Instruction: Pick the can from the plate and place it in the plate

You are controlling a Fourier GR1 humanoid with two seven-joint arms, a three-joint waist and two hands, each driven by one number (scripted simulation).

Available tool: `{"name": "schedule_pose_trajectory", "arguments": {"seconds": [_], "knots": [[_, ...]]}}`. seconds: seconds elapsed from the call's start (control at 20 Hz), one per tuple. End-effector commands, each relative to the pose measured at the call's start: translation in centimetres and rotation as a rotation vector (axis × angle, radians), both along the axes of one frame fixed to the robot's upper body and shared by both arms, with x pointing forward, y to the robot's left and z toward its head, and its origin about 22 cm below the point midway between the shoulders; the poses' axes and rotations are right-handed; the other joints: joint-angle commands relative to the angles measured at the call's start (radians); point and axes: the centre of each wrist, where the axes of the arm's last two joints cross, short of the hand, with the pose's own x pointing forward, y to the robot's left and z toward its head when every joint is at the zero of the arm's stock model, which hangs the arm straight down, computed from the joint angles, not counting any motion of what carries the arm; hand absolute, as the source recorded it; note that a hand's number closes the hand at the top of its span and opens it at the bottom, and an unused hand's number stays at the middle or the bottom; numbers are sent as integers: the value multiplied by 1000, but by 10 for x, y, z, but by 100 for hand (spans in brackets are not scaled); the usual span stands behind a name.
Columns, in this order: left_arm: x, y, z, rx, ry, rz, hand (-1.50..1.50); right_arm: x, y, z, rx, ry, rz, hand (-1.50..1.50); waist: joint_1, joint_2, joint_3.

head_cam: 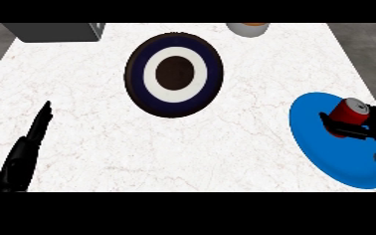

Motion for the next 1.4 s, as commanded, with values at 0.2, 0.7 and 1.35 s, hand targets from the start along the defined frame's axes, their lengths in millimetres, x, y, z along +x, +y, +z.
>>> {"name": "schedule_pose_trajectory", "arguments": {"seconds": [0.2,0.7,1.35], "knots": [[-3,10,4,-2,9,30,0,-7,76,-14,-192,-268,-288,150,-19,5,16],[-7,4,-4,-10,13,5,0,-19,187,74,-238,-757,-145,150,-15,7,17],[15,-23,4,-20,-21,-62,0,-41,342,194,-170,-778,-39,150,54,30,24]]}}
